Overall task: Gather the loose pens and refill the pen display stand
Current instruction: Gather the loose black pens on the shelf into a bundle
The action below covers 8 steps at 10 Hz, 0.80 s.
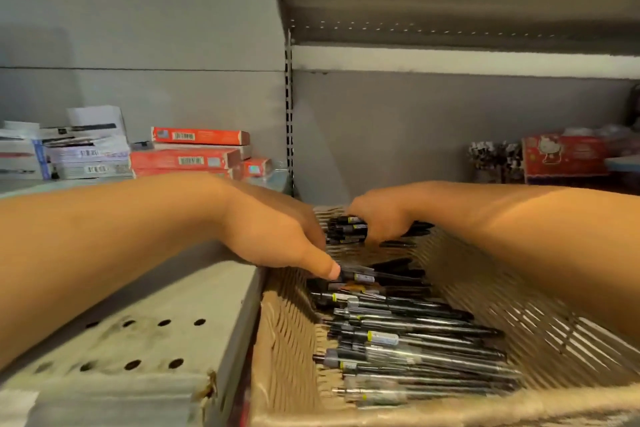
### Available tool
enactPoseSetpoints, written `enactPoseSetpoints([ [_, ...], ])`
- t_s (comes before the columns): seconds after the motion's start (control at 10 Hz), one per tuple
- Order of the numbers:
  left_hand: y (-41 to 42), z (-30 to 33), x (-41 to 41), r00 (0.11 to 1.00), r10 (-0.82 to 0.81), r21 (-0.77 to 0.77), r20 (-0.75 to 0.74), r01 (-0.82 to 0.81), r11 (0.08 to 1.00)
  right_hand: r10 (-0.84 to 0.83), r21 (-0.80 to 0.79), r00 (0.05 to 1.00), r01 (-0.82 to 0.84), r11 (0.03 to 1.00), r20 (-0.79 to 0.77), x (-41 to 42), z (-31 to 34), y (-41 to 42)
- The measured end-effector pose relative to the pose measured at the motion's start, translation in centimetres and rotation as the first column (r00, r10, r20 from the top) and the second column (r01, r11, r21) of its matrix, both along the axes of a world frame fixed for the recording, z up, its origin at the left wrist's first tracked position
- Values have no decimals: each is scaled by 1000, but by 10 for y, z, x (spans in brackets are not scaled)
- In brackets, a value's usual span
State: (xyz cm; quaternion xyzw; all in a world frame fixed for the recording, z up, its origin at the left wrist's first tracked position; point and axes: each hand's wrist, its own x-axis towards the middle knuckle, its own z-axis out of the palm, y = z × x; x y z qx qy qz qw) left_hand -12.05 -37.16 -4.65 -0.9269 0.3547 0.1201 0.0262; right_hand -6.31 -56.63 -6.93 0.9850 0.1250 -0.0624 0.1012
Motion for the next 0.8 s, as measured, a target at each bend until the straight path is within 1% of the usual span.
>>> enactPoseSetpoints([
  [0.1,-1,-5,7,999,-19,5,45,19,1000,17,2,998,-17,1000,-52,16,-13,8],
  [0.2,-1,-5,6,980,-139,91,144,127,988,8,-12,995,-9,1000,-96,23,-19,12],
  [0.3,0,-3,14,954,-238,171,180,208,963,-4,-3,991,4,1000,-135,24,-16,13],
  [0.4,1,3,11,992,-129,94,8,128,987,-35,1,987,36,999,-157,19,-11,11],
  [0.5,4,10,12,995,-102,76,11,101,992,-78,-5,980,79,997,-183,14,-8,6],
  [0.6,16,20,14,987,-86,-76,136,97,992,-110,20,969,117,993,-221,8,-1,4],
  [0.7,36,41,15,961,50,-344,271,48,938,-113,76,980,126,989,-162,-4,17,13],
  [0.8,58,59,24,938,214,-565,272,-24,825,-105,257,989,129,958,-106,-17,40,31],
])
